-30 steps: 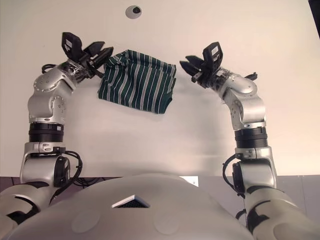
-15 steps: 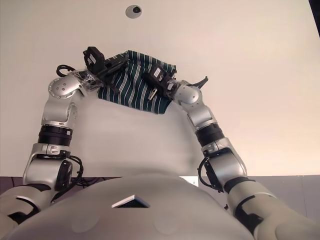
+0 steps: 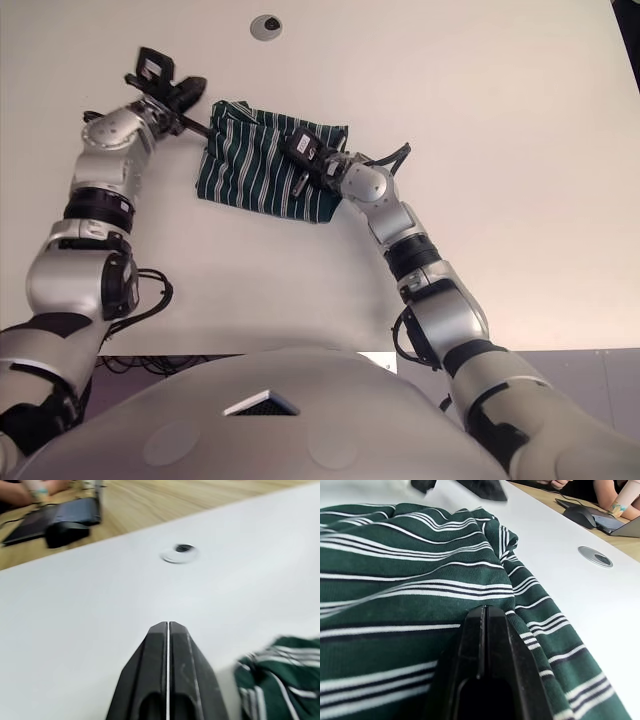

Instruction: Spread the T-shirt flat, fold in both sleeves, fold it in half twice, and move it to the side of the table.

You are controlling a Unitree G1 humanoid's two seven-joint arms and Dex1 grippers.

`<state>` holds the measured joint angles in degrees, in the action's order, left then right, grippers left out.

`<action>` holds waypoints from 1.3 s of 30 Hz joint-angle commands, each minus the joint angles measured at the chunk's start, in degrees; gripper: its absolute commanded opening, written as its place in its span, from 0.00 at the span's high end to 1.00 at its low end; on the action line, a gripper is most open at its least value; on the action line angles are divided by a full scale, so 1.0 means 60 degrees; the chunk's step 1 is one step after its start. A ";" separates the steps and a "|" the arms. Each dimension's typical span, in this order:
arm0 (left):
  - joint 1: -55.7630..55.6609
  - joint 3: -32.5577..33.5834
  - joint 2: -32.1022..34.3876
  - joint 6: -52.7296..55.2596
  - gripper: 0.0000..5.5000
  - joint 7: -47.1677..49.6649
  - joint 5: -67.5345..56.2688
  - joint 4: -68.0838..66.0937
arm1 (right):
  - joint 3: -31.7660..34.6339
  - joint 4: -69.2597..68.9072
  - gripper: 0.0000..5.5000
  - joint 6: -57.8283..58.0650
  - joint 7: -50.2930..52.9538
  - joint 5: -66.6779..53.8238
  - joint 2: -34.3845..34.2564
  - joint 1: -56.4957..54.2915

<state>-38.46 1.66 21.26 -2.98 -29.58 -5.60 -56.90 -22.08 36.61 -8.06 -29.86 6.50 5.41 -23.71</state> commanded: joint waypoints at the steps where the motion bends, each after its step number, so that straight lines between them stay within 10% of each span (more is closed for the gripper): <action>1: 0.0106 0.0471 0.0143 -0.0645 1.00 0.0147 -0.0148 -0.0077 | 0.0150 -0.0346 1.00 0.1228 -0.0424 -0.0100 0.0552 0.1260; 10: 0.4559 0.1143 -0.1890 -0.1200 1.00 0.1003 -0.1843 0.7064 | 0.3822 -0.2681 1.00 0.3850 0.0838 -0.2620 0.0980 0.1937; 19: 0.6037 0.1526 -0.2077 -0.1155 1.00 0.1782 -0.1752 0.8727 | 0.7915 -0.5265 1.00 0.7181 0.2487 -0.4031 0.2929 0.4059; 25: 0.6317 0.2004 -0.1929 -0.1030 1.00 0.1979 -0.2017 0.9144 | 1.0152 -0.6960 1.00 0.7757 0.4254 -0.4753 0.2311 0.4778; 32: 0.5957 0.1968 -0.1928 -0.1166 1.00 0.1929 -0.1928 0.8589 | 0.7102 -0.8171 1.00 0.5660 0.2800 -0.4277 0.1979 0.3261; 39: 0.5909 0.1889 -0.1989 -0.1165 1.00 0.1857 -0.1982 0.8504 | 0.5101 -0.3236 1.00 0.5995 0.2275 -0.3885 0.0864 0.0039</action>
<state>-2.89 13.27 9.08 -10.32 -18.12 -17.48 -6.06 10.17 8.99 26.96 -16.03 -17.69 13.17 -19.17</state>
